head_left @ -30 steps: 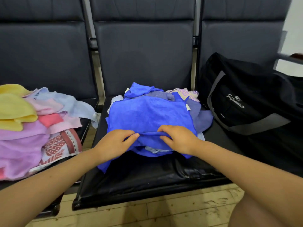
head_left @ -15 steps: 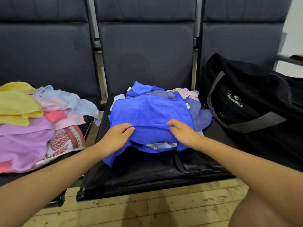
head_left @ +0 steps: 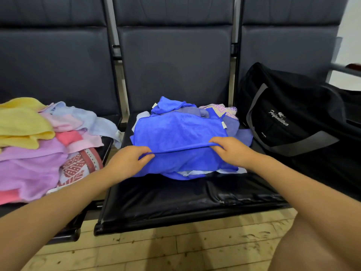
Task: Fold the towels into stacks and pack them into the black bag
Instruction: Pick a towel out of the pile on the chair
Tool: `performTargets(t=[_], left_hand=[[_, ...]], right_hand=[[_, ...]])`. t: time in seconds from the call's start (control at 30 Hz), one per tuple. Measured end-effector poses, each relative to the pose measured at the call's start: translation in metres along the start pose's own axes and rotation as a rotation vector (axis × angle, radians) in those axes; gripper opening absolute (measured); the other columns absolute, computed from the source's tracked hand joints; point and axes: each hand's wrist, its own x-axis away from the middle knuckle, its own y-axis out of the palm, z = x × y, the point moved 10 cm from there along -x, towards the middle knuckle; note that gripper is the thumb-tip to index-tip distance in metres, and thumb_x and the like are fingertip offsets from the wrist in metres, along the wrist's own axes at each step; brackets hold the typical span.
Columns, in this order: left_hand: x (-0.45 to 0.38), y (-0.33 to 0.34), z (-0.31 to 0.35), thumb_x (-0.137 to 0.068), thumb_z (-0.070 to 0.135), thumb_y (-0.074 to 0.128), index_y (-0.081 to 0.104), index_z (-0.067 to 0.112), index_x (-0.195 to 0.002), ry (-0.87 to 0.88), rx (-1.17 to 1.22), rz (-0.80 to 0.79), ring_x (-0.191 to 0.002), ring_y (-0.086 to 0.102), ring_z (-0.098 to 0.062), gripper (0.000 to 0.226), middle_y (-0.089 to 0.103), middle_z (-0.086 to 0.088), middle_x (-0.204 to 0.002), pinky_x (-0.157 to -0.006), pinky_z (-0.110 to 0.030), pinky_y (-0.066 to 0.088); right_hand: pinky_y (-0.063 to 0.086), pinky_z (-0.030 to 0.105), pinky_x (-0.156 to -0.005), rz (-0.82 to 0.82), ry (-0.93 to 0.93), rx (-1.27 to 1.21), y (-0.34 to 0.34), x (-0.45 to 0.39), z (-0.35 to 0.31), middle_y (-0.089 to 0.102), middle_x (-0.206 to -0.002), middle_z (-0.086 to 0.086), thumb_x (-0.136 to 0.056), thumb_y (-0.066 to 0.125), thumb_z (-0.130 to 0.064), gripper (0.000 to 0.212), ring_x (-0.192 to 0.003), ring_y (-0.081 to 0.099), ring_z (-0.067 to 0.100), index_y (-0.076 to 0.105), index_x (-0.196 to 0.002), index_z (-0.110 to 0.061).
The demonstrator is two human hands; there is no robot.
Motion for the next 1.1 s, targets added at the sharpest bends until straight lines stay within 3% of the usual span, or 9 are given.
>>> performTargets(t=[0.17, 0.43, 0.57, 0.67, 0.73, 0.8, 0.87, 1.0, 1.1], left_hand=[[0.007, -0.018, -0.027, -0.098, 0.027, 0.047, 0.064, 0.004, -0.083, -0.174, 0.110, 0.057, -0.073, 0.058, -0.024, 0.032, 0.064, -0.010, -0.075, -0.063, -0.027, 0.040], [0.026, -0.031, -0.026, -0.100, 0.015, 0.046, 0.066, 0.003, -0.096, -0.354, 0.699, 0.195, -0.076, 0.053, -0.007, 0.024, 0.063, 0.001, -0.085, -0.068, -0.011, 0.041], [0.034, -0.007, -0.028, -0.100, 0.019, 0.044, 0.062, -0.005, -0.094, -0.343, 0.601, 0.021, -0.082, 0.055, -0.015, 0.030, 0.065, -0.007, -0.090, -0.072, -0.022, 0.040], [0.043, 0.016, -0.036, -0.100, 0.023, 0.046, 0.061, -0.006, -0.092, -0.360, 0.480, -0.111, -0.079, 0.053, -0.017, 0.034, 0.064, -0.020, -0.094, -0.071, -0.028, 0.038], [0.047, 0.024, -0.037, -0.099, 0.025, 0.047, 0.060, -0.005, -0.087, -0.360, 0.443, -0.167, -0.075, 0.051, -0.019, 0.035, 0.062, -0.023, -0.089, -0.070, -0.031, 0.036], [0.049, 0.028, -0.035, -0.099, 0.023, 0.047, 0.062, 0.008, -0.073, -0.355, 0.483, -0.221, -0.068, 0.053, -0.013, 0.033, 0.061, -0.003, -0.069, -0.066, -0.028, 0.037], [0.050, 0.028, -0.029, -0.099, 0.021, 0.048, 0.058, 0.022, -0.063, -0.330, 0.479, -0.257, -0.058, 0.051, -0.002, 0.037, 0.057, 0.014, -0.056, -0.061, -0.024, 0.036], [0.036, 0.009, -0.033, -0.098, 0.025, 0.050, 0.068, 0.007, -0.087, -0.272, 0.395, -0.120, -0.083, 0.060, -0.024, 0.028, 0.067, -0.011, -0.087, -0.069, -0.024, 0.041], [0.018, -0.008, -0.037, -0.098, 0.025, 0.050, 0.069, 0.006, -0.094, -0.264, 0.399, 0.072, -0.093, 0.062, -0.025, 0.027, 0.068, -0.010, -0.095, -0.075, -0.025, 0.045]], right_hand=[[0.042, 0.028, -0.078, 0.155, 0.128, -0.221, -0.037, 0.010, 0.028, 0.068, -0.094, 0.010, -0.098, 0.048, -0.008, 0.021, -0.085, 0.057, 0.018, 0.069, -0.100, -0.002], [0.054, 0.027, -0.078, 0.108, 0.387, -0.885, -0.018, 0.036, 0.058, 0.071, -0.098, 0.000, -0.101, 0.046, -0.018, 0.022, -0.087, 0.067, 0.013, 0.068, -0.101, -0.012], [0.049, 0.031, -0.087, -0.020, 0.447, -0.727, 0.005, 0.047, 0.063, 0.072, -0.103, 0.005, -0.101, 0.048, -0.022, 0.027, -0.090, 0.064, 0.014, 0.067, -0.100, -0.002], [0.049, 0.019, -0.073, -0.155, 0.450, -0.596, 0.020, 0.056, 0.056, 0.073, -0.084, -0.008, -0.100, 0.049, -0.022, 0.026, -0.080, 0.063, 0.004, 0.067, -0.086, -0.010], [0.049, 0.031, -0.092, -0.244, 0.451, -0.560, 0.032, 0.061, 0.057, 0.074, -0.102, 0.004, -0.099, 0.051, -0.023, 0.026, -0.092, 0.064, 0.012, 0.069, -0.096, -0.004], [0.041, 0.044, -0.104, -0.275, 0.447, -0.566, 0.036, 0.063, 0.061, 0.068, -0.115, 0.018, -0.095, 0.057, -0.028, 0.035, -0.098, 0.063, 0.019, 0.066, -0.105, 0.004], [0.041, 0.046, -0.103, -0.245, 0.444, -0.609, 0.029, 0.062, 0.060, 0.068, -0.114, 0.018, -0.093, 0.060, -0.029, 0.037, -0.099, 0.063, 0.021, 0.066, -0.106, 0.005], [0.045, 0.038, -0.086, 0.003, 0.399, -0.649, -0.005, 0.045, 0.064, 0.070, -0.102, 0.019, -0.095, 0.059, -0.027, 0.039, -0.088, 0.060, 0.019, 0.063, -0.100, 0.011], [0.046, 0.036, -0.075, 0.232, 0.367, -0.599, -0.029, 0.026, 0.071, 0.066, -0.084, 0.019, -0.096, 0.056, -0.025, 0.037, -0.078, 0.056, 0.019, 0.062, -0.089, 0.011]])
